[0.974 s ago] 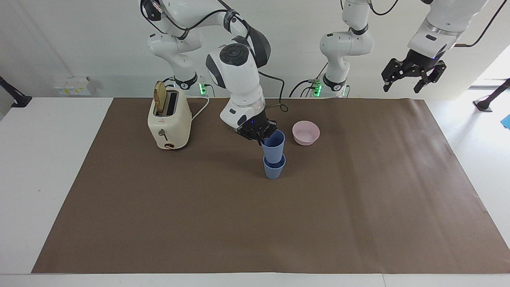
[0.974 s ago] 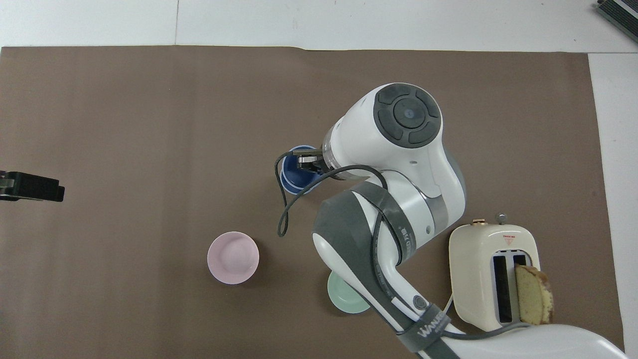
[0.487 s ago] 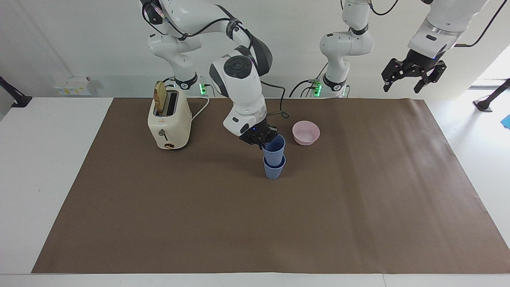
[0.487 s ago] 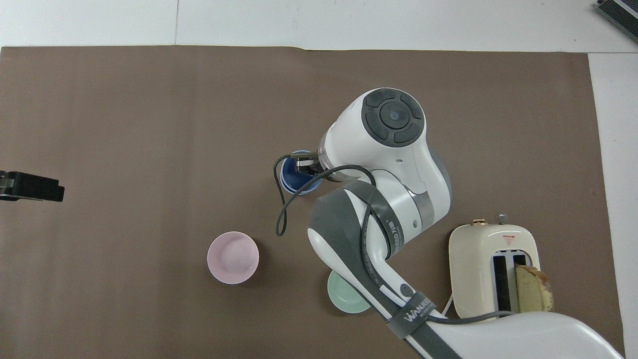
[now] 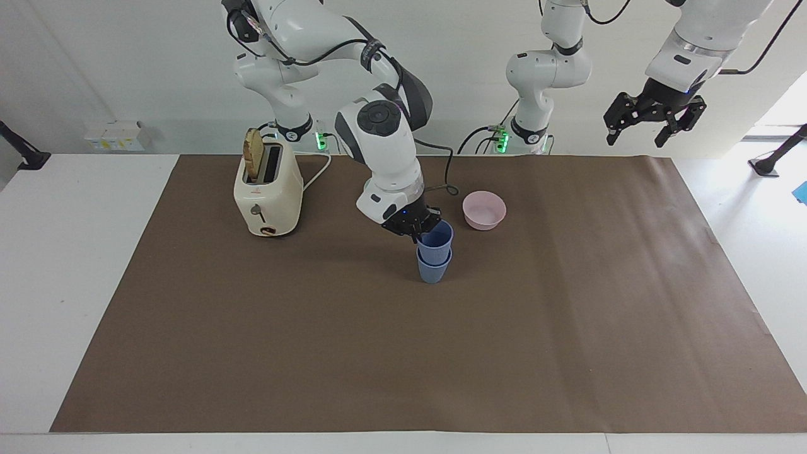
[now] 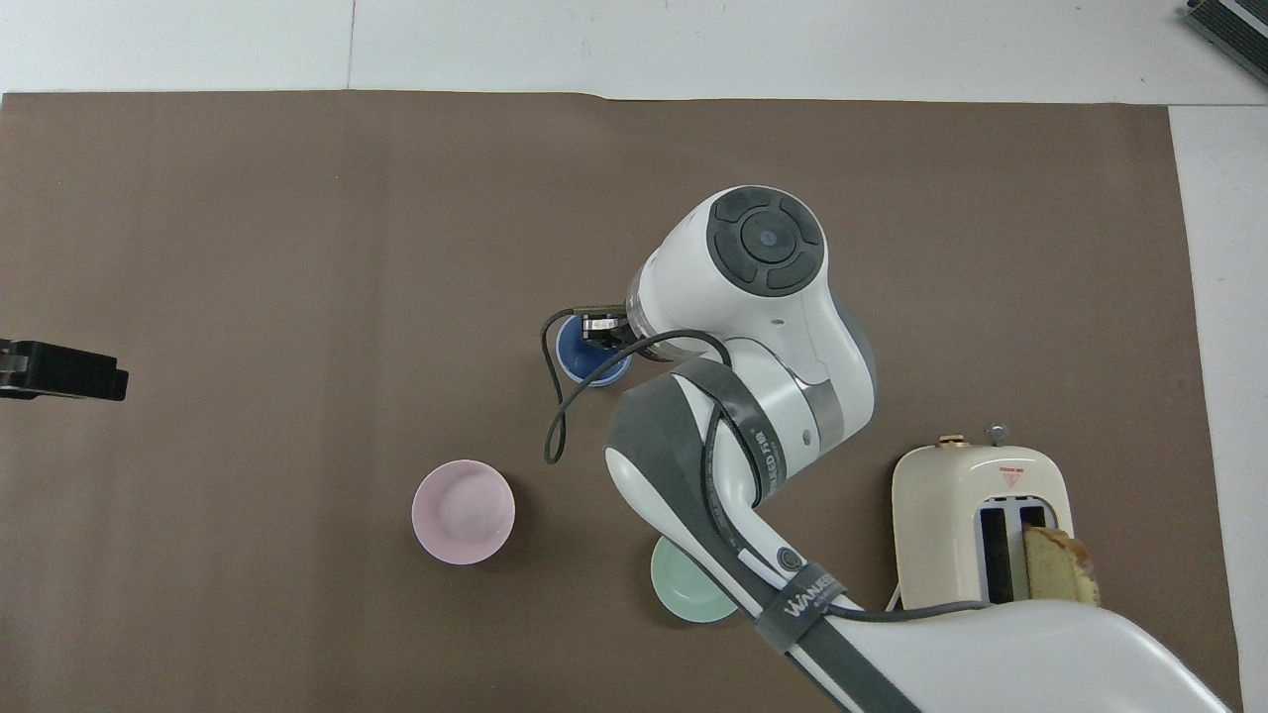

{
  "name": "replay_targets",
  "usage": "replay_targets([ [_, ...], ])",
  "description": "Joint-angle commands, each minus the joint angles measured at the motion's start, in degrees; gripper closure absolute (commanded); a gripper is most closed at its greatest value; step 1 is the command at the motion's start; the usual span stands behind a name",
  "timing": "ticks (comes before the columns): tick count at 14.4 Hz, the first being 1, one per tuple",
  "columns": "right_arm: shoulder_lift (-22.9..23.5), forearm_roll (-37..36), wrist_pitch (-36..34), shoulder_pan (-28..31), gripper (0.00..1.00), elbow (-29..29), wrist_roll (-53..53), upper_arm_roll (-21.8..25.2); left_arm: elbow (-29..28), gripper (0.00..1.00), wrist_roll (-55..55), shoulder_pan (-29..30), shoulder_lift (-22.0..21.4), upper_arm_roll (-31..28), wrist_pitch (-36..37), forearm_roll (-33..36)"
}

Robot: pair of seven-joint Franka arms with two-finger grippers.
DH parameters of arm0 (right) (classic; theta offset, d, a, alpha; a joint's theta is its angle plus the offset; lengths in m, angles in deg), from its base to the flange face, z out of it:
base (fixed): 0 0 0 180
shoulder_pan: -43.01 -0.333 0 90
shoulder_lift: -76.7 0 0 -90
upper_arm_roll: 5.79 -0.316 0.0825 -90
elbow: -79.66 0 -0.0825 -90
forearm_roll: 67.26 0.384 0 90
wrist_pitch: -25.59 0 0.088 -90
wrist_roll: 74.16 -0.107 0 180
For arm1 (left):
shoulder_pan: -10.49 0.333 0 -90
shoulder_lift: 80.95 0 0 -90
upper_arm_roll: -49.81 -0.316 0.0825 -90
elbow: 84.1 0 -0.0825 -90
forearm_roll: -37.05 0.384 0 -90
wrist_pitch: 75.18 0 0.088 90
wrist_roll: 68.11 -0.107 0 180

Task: Stack blue cups with both arms
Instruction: 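Open the right gripper and withdraw it away from the stacked cups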

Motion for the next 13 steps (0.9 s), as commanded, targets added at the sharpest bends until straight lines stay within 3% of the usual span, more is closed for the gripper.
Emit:
replay_targets([
  [1, -0.3, -0.3, 1.2, 0.1, 0.48, -0.5, -0.5, -0.2, 0.3, 0.0, -0.4, 0.2, -0.4, 0.1, 1.1, 1.0],
  [3, -0.2, -0.6, 0.8, 0.2, 0.26, -0.1, -0.6, -0.2, 0.3, 0.0, -0.4, 0.2, -0.4, 0.1, 1.1, 1.0],
  [4, -0.3, -1.0, 0.8, 0.5, 0.0, 0.0, -0.6, -0.1, 0.3, 0.0, -0.4, 0.2, -0.4, 0.0, 1.1, 1.0],
  [7, -1.0, -2.3, -1.6, 2.7, 0.0, 2.8, 0.1, 0.5, 0.3, 0.0, -0.4, 0.2, -0.4, 0.1, 1.1, 1.0],
  [10, -1.9, -6.8, -10.4, 6.1, 0.0, 7.6, 6.9, 0.6, 0.3, 0.0, -0.4, 0.2, -0.4, 0.1, 1.1, 1.0],
  [13, -4.5, -7.0, -15.6, 10.5, 0.0, 8.9, 13.8, 0.6, 0.3, 0.0, -0.4, 0.2, -0.4, 0.1, 1.1, 1.0],
])
